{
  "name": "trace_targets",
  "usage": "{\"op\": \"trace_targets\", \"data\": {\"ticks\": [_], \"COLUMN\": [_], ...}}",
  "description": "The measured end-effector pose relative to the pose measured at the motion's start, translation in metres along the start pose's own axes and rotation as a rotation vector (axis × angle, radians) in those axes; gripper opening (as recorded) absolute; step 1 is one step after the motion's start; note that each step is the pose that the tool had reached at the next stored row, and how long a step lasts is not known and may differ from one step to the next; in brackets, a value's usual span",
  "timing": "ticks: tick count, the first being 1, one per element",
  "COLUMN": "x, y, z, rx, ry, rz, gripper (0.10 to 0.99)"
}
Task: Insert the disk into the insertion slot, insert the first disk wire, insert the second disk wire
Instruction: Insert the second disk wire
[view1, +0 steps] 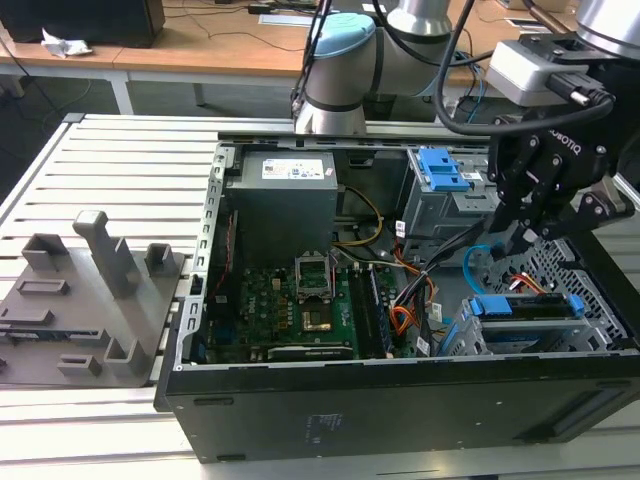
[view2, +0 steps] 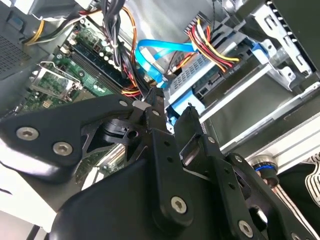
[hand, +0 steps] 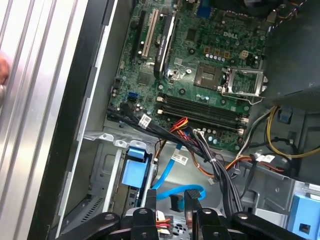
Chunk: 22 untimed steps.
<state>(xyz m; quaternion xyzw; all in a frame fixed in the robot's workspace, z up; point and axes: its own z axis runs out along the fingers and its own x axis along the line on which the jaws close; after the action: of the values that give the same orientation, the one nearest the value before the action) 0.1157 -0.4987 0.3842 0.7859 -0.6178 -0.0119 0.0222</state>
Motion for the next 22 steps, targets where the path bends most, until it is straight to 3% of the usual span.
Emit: {"op": "trace_targets", "data": {"ticks": [10, 17, 22], "x": [-0.0035, -0.0056, -0.0068], "y": [-0.0007, -0.0017, -0.0025], "z": [0.0038, 0.0141, 0.0243], "rx": [0.000, 0.000, 0.000], "ry": [0.0007, 0.0032, 0.0046], "rz": [-0.013, -0.057, -0.057], "gripper": [0.361, 0.361, 0.361]}}
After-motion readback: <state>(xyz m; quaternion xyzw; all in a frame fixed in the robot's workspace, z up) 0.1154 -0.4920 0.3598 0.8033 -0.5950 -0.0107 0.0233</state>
